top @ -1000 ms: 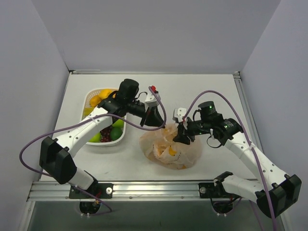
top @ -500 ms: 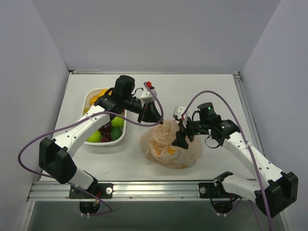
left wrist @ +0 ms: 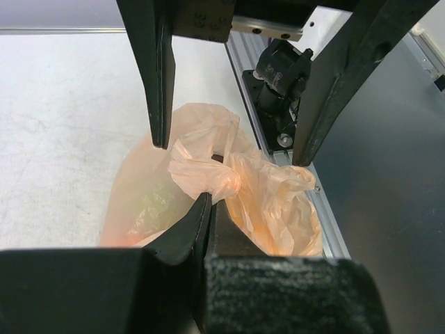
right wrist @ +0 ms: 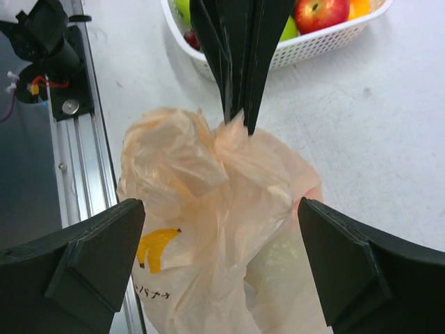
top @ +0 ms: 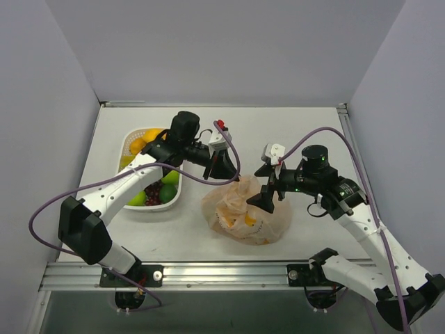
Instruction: Place the fake fruits into the plastic bag and tie a complex knot
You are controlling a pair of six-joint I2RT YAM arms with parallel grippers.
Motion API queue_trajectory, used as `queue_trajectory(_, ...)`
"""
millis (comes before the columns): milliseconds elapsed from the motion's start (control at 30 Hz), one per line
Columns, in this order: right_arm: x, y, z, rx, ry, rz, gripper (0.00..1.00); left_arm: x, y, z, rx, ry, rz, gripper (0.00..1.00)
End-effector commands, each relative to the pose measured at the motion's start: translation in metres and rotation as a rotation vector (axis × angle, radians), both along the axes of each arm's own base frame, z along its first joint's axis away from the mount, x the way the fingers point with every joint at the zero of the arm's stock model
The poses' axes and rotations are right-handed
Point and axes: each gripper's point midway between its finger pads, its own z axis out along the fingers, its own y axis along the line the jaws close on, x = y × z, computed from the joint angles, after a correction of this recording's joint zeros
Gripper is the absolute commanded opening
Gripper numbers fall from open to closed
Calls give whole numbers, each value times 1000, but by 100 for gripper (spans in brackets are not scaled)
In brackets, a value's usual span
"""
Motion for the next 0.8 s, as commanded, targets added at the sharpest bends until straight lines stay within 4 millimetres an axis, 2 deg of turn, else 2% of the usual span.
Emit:
queue_trajectory(0,11,12,32,67,-46,-32,97,3,-7,7,-28,-29,-8,0)
queue_trajectory(133,4,25,35,77,-52,28,86,7,-9,5,-20,-23,3,0)
queue_trajectory(267,-5,33,20,48,-53,85,74,8,-11,5,-20,-22,-3,0)
queue_trajectory(333,0,35,13,27,-67,84,69,8,-11,4,-18,-22,-2,0)
queue_trajectory(367,3,36,13,26,-79,80,64,8,-11,5,-20,-22,-4,0)
queue_trajectory(400,5,36,11,21,-85,76,47,7,-11,4,-18,-20,-5,0)
queue_trajectory(467,9,34,13,17,-99,65,33,7,-10,4,-19,-27,-4,0)
queue_trajectory(500,10,32,16,18,-109,51,15,6,-8,3,-15,-26,-2,0)
queue_trajectory(533,11,30,18,19,-114,39,4,5,-7,4,-15,-31,-1,0)
queue_trajectory(567,12,27,19,17,-111,23,0,7,-4,3,-14,-37,5,0)
queue_trajectory(700,9,8,21,17,-102,-36,0,16,5,2,-4,-29,44,0)
queue_trajectory(767,5,0,14,6,-72,-47,0,25,11,3,0,-44,72,0)
